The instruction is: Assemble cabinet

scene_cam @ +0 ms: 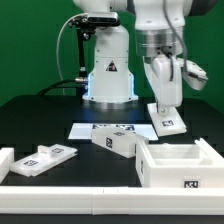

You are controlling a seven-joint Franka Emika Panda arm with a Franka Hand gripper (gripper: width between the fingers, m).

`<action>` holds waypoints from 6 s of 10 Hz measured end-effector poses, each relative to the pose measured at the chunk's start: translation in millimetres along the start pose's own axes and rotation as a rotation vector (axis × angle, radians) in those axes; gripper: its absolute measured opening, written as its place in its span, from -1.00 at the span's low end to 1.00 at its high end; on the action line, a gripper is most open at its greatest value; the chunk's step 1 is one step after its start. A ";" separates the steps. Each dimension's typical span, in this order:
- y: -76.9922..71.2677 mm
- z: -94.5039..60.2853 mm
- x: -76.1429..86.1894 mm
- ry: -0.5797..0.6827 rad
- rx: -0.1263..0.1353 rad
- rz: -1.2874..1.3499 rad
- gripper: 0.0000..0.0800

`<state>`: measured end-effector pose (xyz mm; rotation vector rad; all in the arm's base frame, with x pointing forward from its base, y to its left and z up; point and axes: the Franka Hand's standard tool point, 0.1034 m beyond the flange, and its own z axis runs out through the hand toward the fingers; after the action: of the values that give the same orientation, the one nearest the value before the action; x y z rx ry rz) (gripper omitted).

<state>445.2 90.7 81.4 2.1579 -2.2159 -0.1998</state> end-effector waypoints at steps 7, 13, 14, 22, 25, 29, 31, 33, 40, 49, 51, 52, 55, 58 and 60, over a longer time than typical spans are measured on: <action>26.6 6.0 -40.1 0.194 -0.124 -0.168 -0.84; 11.1 -2.7 -27.2 0.156 -0.033 -0.207 -0.84; 8.7 -2.3 -31.3 0.130 0.062 -0.218 -0.84; 16.7 13.4 3.5 0.033 0.119 -0.102 -0.84; 19.9 16.3 -3.2 0.033 0.116 -0.123 -0.84; 15.3 16.1 -12.7 0.071 0.108 -0.086 -0.84; 12.6 11.2 -32.4 0.114 0.096 -0.103 -0.84; 20.6 20.0 -48.0 0.146 0.082 -0.125 -0.84; 10.3 5.0 -34.5 0.085 0.098 -0.091 -0.84; -15.6 -1.8 -16.4 0.215 -0.033 -0.159 -0.84; -19.4 -1.6 -15.3 0.207 0.006 -0.142 -0.84; -22.8 -0.9 -12.4 0.196 0.068 -0.142 -0.84; -19.9 3.8 -16.3 0.166 0.156 -0.156 -0.84; -16.0 5.9 -6.9 0.131 0.140 -0.089 -0.84; -9.9 6.5 -4.2 0.113 0.129 -0.010 -0.84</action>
Offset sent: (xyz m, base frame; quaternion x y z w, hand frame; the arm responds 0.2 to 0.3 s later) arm -0.0121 -0.0240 0.0014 -0.0785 0.2478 -0.0249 0.9653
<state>454.4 95.1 74.0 2.1834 -2.2121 0.0650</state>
